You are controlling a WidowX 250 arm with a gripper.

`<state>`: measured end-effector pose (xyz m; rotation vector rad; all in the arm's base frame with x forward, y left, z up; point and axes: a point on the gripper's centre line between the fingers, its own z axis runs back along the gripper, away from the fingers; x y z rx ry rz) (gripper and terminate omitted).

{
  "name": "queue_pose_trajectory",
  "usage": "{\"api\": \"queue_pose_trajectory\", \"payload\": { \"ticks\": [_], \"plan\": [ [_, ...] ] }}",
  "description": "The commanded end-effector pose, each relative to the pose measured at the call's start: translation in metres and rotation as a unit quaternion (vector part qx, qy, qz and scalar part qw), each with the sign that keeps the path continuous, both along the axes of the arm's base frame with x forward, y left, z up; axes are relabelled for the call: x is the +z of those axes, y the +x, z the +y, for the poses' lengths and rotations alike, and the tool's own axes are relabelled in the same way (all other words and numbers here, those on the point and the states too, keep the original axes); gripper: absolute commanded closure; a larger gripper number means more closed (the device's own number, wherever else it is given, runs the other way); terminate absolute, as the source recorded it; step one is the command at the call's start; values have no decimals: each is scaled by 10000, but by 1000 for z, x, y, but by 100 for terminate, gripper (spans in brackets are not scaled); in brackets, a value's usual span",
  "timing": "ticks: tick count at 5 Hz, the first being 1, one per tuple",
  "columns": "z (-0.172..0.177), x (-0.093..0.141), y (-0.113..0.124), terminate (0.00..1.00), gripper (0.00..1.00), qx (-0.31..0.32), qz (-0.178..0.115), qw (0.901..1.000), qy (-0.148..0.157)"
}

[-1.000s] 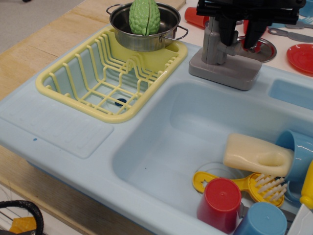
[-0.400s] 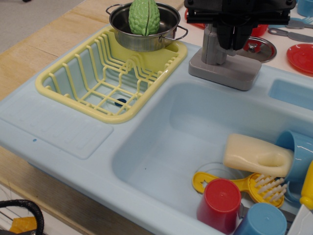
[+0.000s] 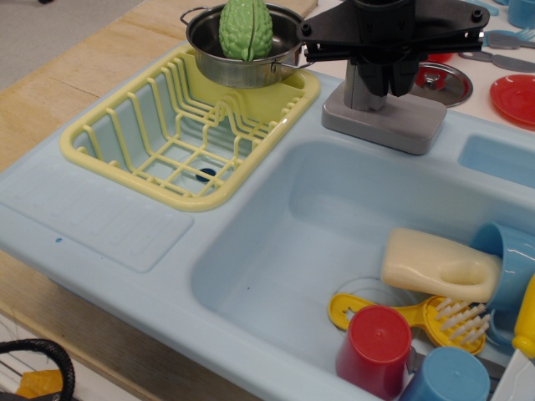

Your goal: Turn lever vertical to front

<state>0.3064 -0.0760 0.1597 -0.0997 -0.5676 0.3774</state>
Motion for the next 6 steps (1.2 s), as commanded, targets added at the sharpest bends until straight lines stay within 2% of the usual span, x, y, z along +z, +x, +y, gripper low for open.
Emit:
{"api": "queue_pose_trajectory", "payload": {
  "ticks": [1,4,5,6],
  "plan": [
    [15,-14,-18,0,100,383,236,9989,-154],
    [20,-27,-29,0,100,672,322,9966,-339],
    [22,-26,-30,0,0,786,536,9934,-641],
    [22,-26,-30,100,0,786,536,9934,-641]
  ]
}}
